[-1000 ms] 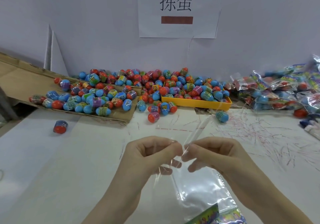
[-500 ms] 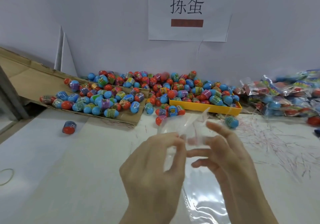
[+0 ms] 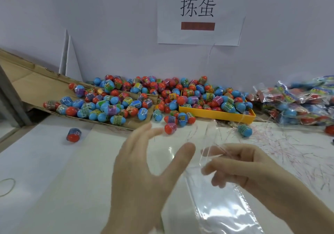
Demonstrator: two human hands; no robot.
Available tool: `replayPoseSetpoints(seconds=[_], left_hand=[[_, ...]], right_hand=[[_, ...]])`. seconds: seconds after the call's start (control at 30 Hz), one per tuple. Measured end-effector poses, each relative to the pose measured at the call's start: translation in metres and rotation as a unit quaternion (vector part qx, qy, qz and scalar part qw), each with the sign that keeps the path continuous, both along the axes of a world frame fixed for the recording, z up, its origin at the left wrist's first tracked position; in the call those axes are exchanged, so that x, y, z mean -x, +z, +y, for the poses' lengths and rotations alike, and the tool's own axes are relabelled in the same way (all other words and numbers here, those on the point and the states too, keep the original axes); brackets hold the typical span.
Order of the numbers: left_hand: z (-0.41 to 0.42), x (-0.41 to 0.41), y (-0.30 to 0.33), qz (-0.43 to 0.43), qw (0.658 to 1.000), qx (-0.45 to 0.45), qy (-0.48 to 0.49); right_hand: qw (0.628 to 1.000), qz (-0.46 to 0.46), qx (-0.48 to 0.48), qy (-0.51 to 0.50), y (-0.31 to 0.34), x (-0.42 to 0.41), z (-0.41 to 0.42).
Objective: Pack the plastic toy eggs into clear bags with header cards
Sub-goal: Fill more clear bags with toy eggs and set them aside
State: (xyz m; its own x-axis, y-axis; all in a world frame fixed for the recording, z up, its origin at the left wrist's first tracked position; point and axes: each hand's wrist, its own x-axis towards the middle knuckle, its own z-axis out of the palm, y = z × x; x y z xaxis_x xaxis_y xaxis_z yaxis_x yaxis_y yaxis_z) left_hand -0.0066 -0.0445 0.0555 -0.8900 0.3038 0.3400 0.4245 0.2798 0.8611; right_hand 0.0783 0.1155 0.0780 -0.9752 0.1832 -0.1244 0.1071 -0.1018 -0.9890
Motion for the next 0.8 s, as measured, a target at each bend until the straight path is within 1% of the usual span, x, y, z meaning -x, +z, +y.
replayPoseSetpoints(seconds=[0.03,0.07,0.1,0.13,0.17,0.23,0.27,0.33,0.37,0.4,0.43,0.5,0.57,0.6,0.63,0.7,0.73,0.77,0.8], left_hand=[[0.001,0.008,0.004,-0.100,0.993,0.036,-0.057],[0.002,0.015,0.006,-0.191,0.971,0.046,-0.137],[0.004,0.021,0.005,-0.259,0.941,0.036,-0.214],[0.004,0.025,0.002,-0.302,0.915,0.020,-0.268],[0.005,0.028,-0.002,-0.330,0.898,0.002,-0.292],[0.005,0.031,-0.016,-0.360,0.890,-0.038,-0.279],[0.005,0.033,-0.024,-0.373,0.889,-0.061,-0.259],[0.007,0.035,-0.041,-0.393,0.890,-0.100,-0.207],[0.008,0.036,-0.047,-0.398,0.892,-0.114,-0.181],[0.010,0.035,-0.051,-0.400,0.893,-0.125,-0.163],[0.011,0.034,-0.054,-0.399,0.894,-0.132,-0.155],[0.012,0.033,-0.057,-0.387,0.898,-0.143,-0.153],[0.011,0.033,-0.057,-0.375,0.901,-0.155,-0.156],[0.010,0.034,-0.058,-0.370,0.901,-0.165,-0.157],[0.009,0.034,-0.058,-0.369,0.899,-0.174,-0.157],[0.008,0.034,-0.059,-0.369,0.896,-0.191,-0.160],[0.008,0.034,-0.059,-0.366,0.895,-0.196,-0.162],[0.008,0.034,-0.058,-0.361,0.896,-0.199,-0.164],[0.008,0.033,-0.058,-0.353,0.899,-0.201,-0.166]], right_hand=[[0.999,-0.019,-0.003,0.032,0.002,0.003,0.005],[0.998,-0.034,-0.015,0.053,0.002,0.008,0.010],[0.996,-0.045,-0.035,0.065,0.001,0.014,0.013],[0.994,-0.054,-0.058,0.074,0.000,0.020,0.016],[0.991,-0.064,-0.081,0.083,0.000,0.026,0.017],[0.984,-0.088,-0.132,0.084,-0.003,0.043,0.023],[0.981,-0.096,-0.158,0.064,-0.006,0.054,0.026],[0.971,-0.084,-0.221,-0.032,-0.021,0.080,0.036],[0.957,-0.058,-0.272,-0.082,-0.030,0.094,0.039],[0.931,-0.022,-0.346,-0.115,-0.039,0.107,0.042],[0.894,0.010,-0.432,-0.119,-0.049,0.119,0.044],[0.807,0.052,-0.586,-0.061,-0.065,0.138,0.047],[0.724,0.064,-0.687,0.002,-0.075,0.153,0.049],[0.692,0.065,-0.719,0.013,-0.079,0.159,0.050],[0.668,0.066,-0.741,0.012,-0.082,0.163,0.050],[0.638,0.082,-0.766,-0.006,-0.086,0.169,0.049],[0.632,0.090,-0.770,-0.015,-0.088,0.169,0.048],[0.636,0.097,-0.765,-0.025,-0.087,0.168,0.047],[0.655,0.106,-0.747,-0.043,-0.085,0.165,0.047]])
